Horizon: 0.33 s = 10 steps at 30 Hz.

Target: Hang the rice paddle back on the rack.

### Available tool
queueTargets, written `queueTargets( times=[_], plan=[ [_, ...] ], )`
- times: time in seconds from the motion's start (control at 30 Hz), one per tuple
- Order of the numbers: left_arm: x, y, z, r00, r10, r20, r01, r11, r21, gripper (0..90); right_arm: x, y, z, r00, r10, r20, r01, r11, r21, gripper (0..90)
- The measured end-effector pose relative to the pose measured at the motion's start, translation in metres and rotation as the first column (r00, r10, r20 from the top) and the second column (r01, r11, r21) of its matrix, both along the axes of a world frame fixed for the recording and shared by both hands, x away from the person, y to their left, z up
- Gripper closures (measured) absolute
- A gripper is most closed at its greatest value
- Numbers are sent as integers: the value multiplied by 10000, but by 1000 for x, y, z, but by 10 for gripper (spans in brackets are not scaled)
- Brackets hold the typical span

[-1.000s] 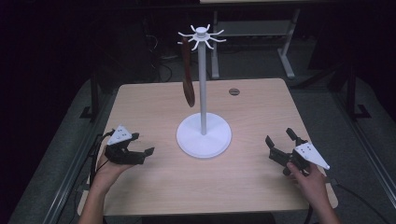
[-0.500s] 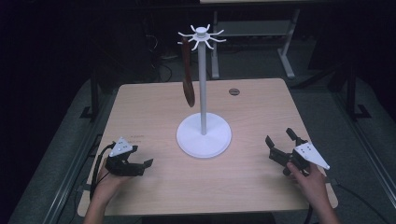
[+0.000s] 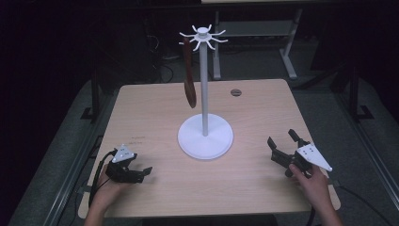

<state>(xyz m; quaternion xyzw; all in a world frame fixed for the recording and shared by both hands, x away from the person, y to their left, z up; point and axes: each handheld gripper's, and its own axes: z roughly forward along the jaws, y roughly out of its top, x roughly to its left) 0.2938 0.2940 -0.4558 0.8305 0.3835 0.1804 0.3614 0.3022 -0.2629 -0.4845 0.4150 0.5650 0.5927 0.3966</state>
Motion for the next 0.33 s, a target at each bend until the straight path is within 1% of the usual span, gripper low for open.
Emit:
queueTargets(
  times=[0.1, 0.2, 0.23, 0.33],
  plan=[
    [0, 0, -1, 10000, 28, -66, -28, 10000, -33, 157, 0, 0, 0, 10000, -8, 13, 8, 10000, -6, 133],
    [0, -1, -1, 10000, -79, -17, 79, 10000, 36, 158, 0, 0, 0, 10000, -18, 44, 18, 10000, -23, 133],
    [-1, -2, -2, 10000, -55, -41, 55, 10000, -45, 157, 0, 0, 0, 10000, -22, 49, 22, 10000, -33, 133],
    [0, -3, -2, 9999, -104, -29, 104, 9999, -16, 157, 0, 0, 0, 10000, -25, 75, 25, 10000, -51, 133]
  ],
)
